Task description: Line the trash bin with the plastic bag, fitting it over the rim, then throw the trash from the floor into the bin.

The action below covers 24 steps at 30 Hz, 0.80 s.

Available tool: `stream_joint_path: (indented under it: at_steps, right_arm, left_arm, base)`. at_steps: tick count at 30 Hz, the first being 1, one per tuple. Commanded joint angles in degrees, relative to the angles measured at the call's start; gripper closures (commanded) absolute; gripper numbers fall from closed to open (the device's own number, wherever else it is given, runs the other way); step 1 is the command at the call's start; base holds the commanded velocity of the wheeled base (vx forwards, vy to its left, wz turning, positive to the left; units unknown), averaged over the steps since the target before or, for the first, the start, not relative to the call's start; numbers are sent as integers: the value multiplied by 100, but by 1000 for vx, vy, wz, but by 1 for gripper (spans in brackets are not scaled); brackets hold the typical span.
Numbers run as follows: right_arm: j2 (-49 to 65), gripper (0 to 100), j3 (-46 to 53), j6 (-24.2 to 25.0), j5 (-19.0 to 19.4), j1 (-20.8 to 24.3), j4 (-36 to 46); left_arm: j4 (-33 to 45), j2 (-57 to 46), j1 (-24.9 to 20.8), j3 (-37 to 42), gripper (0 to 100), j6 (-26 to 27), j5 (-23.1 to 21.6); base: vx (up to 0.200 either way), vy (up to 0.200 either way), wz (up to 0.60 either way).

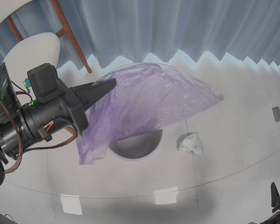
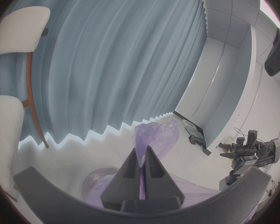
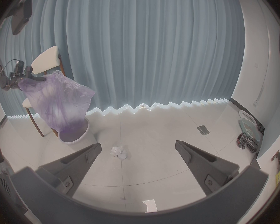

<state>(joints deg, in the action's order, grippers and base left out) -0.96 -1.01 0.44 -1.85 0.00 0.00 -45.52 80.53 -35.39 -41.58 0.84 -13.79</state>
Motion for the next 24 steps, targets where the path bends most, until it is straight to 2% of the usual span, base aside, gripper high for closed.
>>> stream_joint_path:
  at_steps: [1, 9, 12, 19, 24]
  right_arm:
    - [96, 0, 101, 0, 1, 0, 0]
    - [96, 0, 101, 0, 1, 0, 0]
    - [96, 0, 101, 0, 1, 0, 0]
    - [96, 0, 101, 0, 1, 0, 0]
    - [96, 0, 101, 0, 1, 0, 0]
  left_arm:
    - [-273, 507, 58, -78, 100, -58, 25]
    - [-1082, 1008, 111, -69, 100, -585, 43]
    - [-1205, 1026, 129, -17, 100, -629, 43]
    - [-1794, 982, 595, 458, 100, -1086, 25]
    - [-2286, 982, 735, 748, 100, -1306, 25]
  base:
    - [0, 0, 0]
    - [0, 0, 0]
    - [0, 0, 0]
    - [0, 0, 0]
    - [0, 0, 0]
